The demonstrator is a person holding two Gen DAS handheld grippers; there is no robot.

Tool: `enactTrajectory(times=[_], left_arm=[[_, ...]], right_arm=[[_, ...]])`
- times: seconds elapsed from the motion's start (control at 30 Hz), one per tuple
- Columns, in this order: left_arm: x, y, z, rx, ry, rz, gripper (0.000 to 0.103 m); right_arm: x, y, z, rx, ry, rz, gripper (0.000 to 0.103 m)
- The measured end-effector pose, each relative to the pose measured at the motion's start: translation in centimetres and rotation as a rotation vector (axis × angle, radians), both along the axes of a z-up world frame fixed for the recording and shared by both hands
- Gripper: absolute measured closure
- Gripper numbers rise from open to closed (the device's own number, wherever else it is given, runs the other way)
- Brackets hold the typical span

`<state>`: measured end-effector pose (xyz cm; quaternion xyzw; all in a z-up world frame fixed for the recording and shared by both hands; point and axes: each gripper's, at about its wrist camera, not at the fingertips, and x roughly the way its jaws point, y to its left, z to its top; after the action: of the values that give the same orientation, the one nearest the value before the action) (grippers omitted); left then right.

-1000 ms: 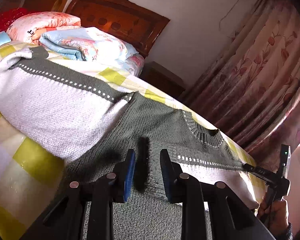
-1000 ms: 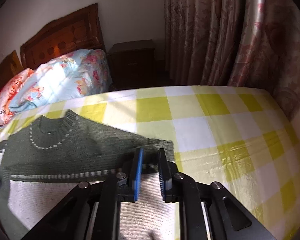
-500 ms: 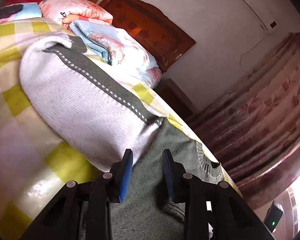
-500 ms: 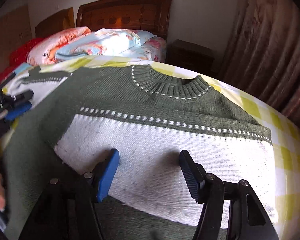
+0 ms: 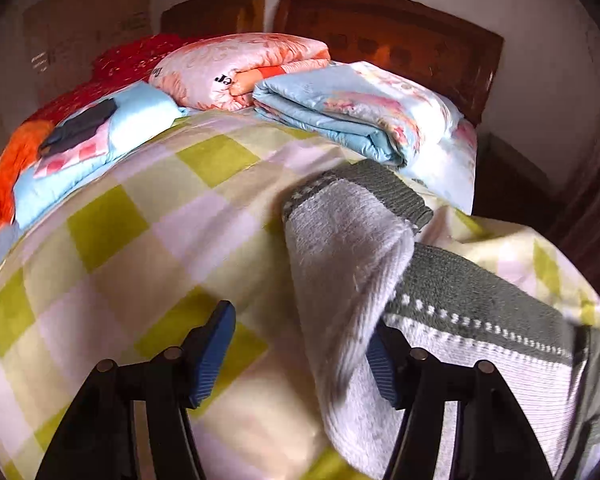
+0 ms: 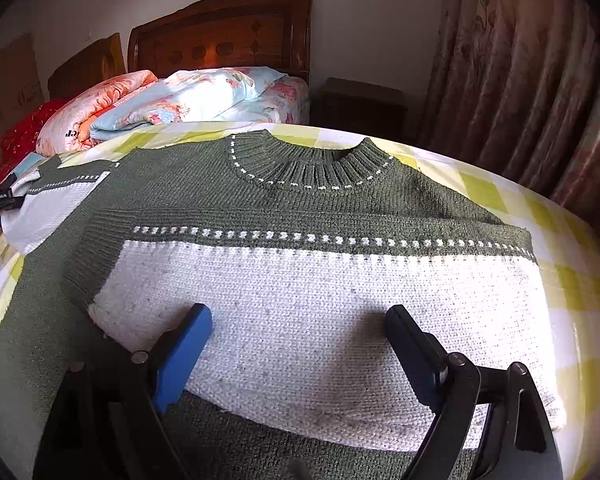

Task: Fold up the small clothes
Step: 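Grasp the other sleeve with the left gripper and lift it over the body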

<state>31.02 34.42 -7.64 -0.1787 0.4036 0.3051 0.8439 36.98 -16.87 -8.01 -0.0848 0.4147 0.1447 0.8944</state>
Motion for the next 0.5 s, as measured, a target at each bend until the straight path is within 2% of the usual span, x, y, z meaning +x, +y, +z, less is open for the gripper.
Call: enactTrajectory(times=[0.03,0.07,0.13,0.2,0.23,0.3,0.4,0.43,0.5], left_arm=[[0.0,0.3,0.3,0.002,-0.031,-0.005,0.081],[-0.4,0.5,0.9,-0.025,-0.087,0.0,0.093],[-2.1,0.0,3.3,-0.102,-0.289,0.011,0.093],[-3.4,-1.7,5.8,-0.191,-0.464,-0.034,0.093],[-3.4,-2.9,6.9,-0.246,-0.524,-0.077,0.093],[-2.6,-6.2,9.0,-0.343,-0.614,-0.179,0.093],[-0.6,-13.4,11.4,-0.471,-0.7,-0.403,0.093],[0.2,-16.4,12.0,-0.495,-0.698,-0.499,0.093],[1.8,-23.0,12.1,-0.481,-0.611,-0.694,0.088]], right_arm=[[0.0,0.0,0.0,-0.004,-0.001,0.0,0.0],[0.0,0.0,0.0,-0.008,-0.003,-0.002,0.0],[0.0,-0.1,0.1,-0.012,-0.006,-0.012,0.0],[-0.1,-0.7,0.4,-0.009,-0.032,-0.066,0.0],[-0.2,-1.5,0.7,0.012,-0.05,-0.107,0.0],[-0.5,-4.3,1.4,0.147,-0.078,-0.186,0.0],[-0.9,-9.1,1.4,0.381,-0.096,-0.319,0.0],[-1.2,-10.1,1.5,0.426,-0.113,-0.349,0.0],[-1.8,-11.1,1.8,0.487,-0.153,-0.359,0.0]])
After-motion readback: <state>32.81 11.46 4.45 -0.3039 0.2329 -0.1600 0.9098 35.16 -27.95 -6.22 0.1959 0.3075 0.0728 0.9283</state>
